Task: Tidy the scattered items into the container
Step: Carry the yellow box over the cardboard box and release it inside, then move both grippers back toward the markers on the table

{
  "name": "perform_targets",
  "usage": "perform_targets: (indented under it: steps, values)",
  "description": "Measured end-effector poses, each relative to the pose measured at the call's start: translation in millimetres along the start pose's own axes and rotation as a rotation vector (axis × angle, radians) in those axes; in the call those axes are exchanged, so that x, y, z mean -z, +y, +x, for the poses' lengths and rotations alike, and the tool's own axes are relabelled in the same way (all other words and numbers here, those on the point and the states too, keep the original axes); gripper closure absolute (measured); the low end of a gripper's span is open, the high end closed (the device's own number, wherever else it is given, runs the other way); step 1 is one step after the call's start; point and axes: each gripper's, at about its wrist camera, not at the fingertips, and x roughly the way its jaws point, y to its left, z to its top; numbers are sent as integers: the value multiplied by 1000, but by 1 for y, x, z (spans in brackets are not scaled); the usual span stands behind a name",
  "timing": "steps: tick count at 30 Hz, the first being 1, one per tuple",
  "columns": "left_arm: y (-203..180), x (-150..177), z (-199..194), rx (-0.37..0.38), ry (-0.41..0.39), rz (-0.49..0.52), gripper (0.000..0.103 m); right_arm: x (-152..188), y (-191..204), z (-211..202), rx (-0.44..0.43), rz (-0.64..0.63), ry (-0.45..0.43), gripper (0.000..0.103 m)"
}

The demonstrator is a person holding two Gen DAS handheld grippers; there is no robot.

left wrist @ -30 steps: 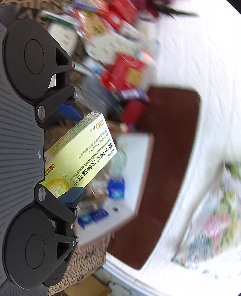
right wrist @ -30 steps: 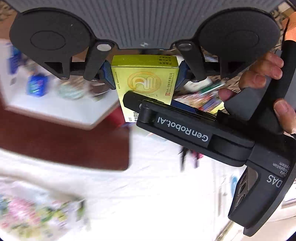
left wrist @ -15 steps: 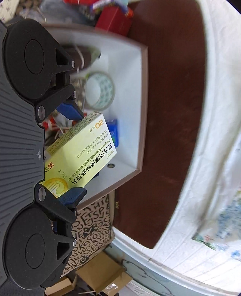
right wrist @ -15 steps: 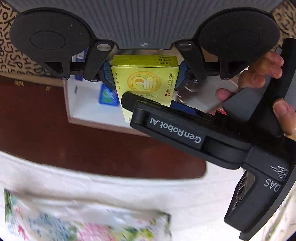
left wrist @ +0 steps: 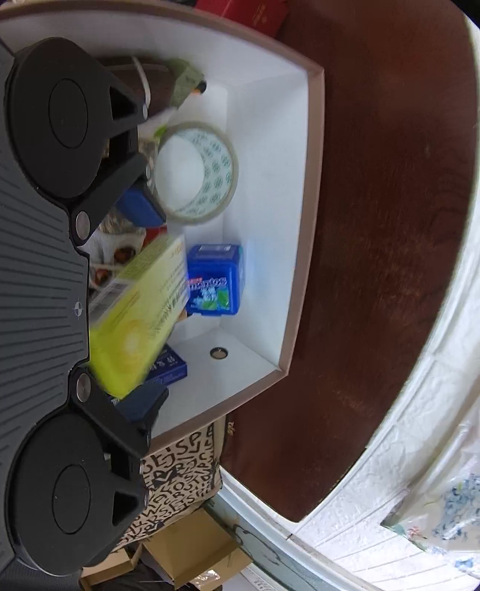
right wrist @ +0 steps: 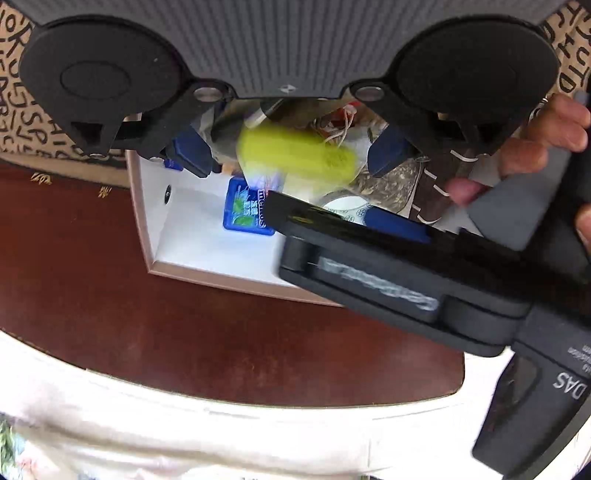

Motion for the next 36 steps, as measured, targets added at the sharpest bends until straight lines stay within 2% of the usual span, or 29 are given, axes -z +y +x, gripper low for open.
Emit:
perform_targets:
  steps: [4,10,14,23,27,30,33,36]
  values:
    - [1,5,-17,-29,-28,20,0,-1,-4,-6,-2,41,-10,3]
    - [-11,22,-46,-28,-9,49,0,-6,2,-27,-7,93,-33,1]
    - [-19,41,-75,-52,-59,65,0,-3,12,-47,-8,106,-59,1]
    - [-7,86,-151,-80,-122,-19,0,4,71,-85,-155,39,-110,1]
    - [15,119,-198,-146,-177,-56,0,11,110,-100,-246,-12,-129,1]
    - [34,147,-223,-203,-183,-63,0,21,142,-100,-340,-51,-98,1]
    - [54,172,-242,-280,-172,-63,0,35,175,-92,-376,-104,-66,1]
    - [83,191,-259,-341,-164,-86,0,46,200,-80,-405,-92,-15,1]
